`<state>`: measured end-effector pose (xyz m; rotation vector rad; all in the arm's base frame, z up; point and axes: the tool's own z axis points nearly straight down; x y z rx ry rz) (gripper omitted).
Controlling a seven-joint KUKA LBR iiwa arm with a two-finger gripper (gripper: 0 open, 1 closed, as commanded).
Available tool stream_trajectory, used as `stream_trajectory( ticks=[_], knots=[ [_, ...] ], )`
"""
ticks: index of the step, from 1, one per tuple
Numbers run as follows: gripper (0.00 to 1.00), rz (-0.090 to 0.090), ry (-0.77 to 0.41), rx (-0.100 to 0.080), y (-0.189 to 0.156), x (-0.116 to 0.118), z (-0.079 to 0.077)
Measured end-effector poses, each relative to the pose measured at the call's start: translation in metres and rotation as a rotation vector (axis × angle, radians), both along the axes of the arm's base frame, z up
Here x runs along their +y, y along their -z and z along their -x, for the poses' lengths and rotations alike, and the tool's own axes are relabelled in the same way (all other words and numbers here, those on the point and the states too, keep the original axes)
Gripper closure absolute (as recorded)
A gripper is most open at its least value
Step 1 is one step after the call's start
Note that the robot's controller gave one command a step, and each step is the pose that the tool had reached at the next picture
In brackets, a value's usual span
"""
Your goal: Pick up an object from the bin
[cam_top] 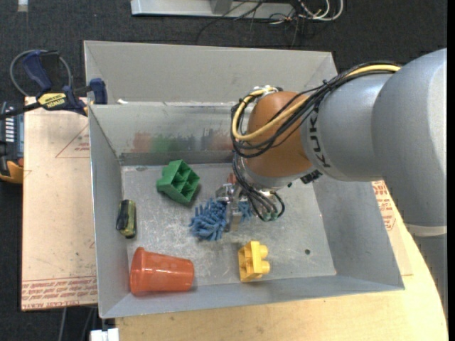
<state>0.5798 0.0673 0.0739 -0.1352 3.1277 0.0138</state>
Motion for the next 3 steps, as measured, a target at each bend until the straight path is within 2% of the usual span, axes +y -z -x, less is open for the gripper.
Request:
stream_trajectory(
  ticks=[1,2,3],
  knots=[
    [1.00,0.000,0.000,0.007,-0.015,0.000,0.002],
    [1.00,-0.001,0.000,-0.002,-0.040,0.000,0.000],
    [1.00,-0.001,0.001,-0.002,-0.046,0.001,0.000]
  ],
)
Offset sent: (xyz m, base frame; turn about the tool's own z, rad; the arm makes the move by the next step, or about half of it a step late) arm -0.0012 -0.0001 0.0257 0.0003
